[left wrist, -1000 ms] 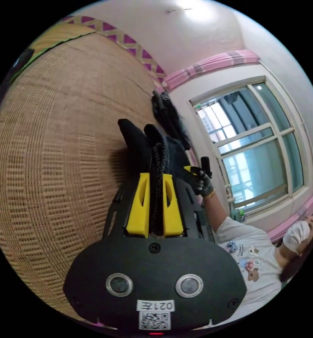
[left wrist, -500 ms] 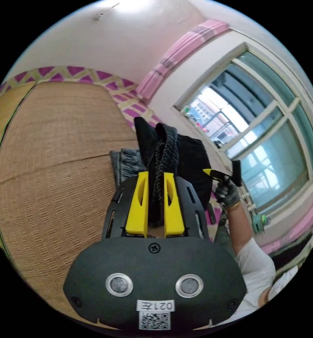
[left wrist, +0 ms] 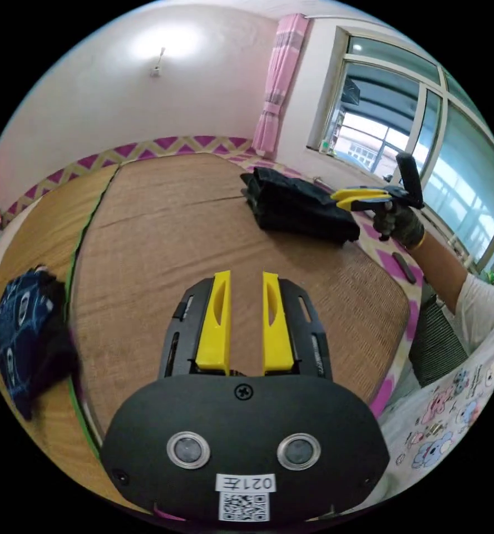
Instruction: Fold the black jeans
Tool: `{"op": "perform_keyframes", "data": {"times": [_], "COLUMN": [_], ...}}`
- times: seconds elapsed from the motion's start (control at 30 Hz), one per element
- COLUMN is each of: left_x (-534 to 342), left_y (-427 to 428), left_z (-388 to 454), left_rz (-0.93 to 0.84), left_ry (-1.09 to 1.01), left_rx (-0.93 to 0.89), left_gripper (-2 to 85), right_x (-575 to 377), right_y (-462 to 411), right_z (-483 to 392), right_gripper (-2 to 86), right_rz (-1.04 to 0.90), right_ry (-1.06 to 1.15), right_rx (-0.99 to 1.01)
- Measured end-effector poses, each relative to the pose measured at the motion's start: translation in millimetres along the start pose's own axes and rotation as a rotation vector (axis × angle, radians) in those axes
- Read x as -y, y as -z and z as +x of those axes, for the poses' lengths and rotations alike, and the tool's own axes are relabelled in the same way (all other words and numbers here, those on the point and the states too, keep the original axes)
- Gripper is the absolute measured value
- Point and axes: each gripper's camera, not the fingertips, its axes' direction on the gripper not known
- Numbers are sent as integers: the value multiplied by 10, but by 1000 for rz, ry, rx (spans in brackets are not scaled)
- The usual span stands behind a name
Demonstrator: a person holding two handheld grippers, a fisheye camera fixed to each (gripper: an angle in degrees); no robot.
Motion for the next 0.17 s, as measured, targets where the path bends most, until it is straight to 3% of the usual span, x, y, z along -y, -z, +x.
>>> {"op": "perform_keyframes", "data": {"times": [0.17], "left_x": [-994], "left_y": [459], "left_z": [-76], "left_rz": [-23], "left_ry": [166], "left_rx": [120], "left_gripper": [19], "right_x": [416], "right_y": [-1415], "right_z": [-1557], "right_gripper": [110], "right_rz": [20], "right_ry": [391], "right_rx": [70]}}
